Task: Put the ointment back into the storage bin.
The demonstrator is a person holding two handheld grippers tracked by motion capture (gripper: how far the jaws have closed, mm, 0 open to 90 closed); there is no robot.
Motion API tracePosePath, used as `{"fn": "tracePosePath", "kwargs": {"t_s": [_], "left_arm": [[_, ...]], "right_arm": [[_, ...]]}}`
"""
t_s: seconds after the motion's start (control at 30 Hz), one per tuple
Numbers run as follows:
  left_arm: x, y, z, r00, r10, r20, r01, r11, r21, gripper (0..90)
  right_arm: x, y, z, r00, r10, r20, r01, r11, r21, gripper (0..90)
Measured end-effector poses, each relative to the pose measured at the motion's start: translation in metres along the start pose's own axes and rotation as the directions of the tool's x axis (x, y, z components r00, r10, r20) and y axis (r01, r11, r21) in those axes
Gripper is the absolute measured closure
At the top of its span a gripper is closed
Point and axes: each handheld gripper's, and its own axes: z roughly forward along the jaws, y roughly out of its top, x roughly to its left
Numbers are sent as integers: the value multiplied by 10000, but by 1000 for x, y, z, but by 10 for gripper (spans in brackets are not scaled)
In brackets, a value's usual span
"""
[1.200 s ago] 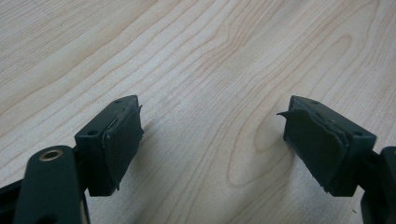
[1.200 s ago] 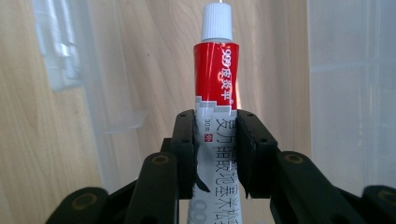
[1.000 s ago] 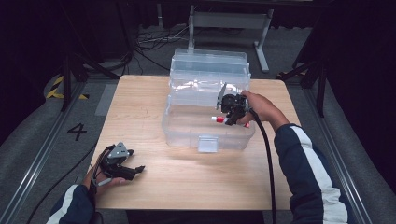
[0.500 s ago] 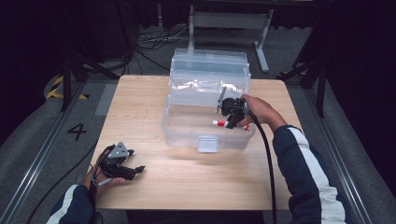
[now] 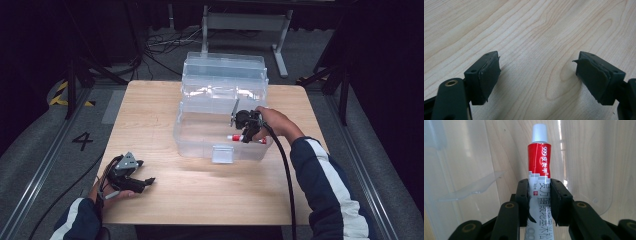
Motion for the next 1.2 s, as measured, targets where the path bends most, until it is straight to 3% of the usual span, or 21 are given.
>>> {"fn": "tracePosePath", "kwargs": {"t_s": [0.67, 0.83, 1.2], "left_arm": [[0, 0, 0, 10000, 2, -8, -2, 10000, -1, 196], [0, 0, 0, 10000, -8, -14, 8, 10000, 4, 196], [0, 0, 0, 10000, -6, -17, 6, 10000, 5, 196]], "right_arm": [[-1, -5, -4, 9997, 204, 164, -197, 9990, -411, 681], [0, -9, -8, 9996, 271, 85, -265, 9973, -687, 687], [2, -18, -24, 9977, 518, 436, -446, 9873, -1523, 662]]}}
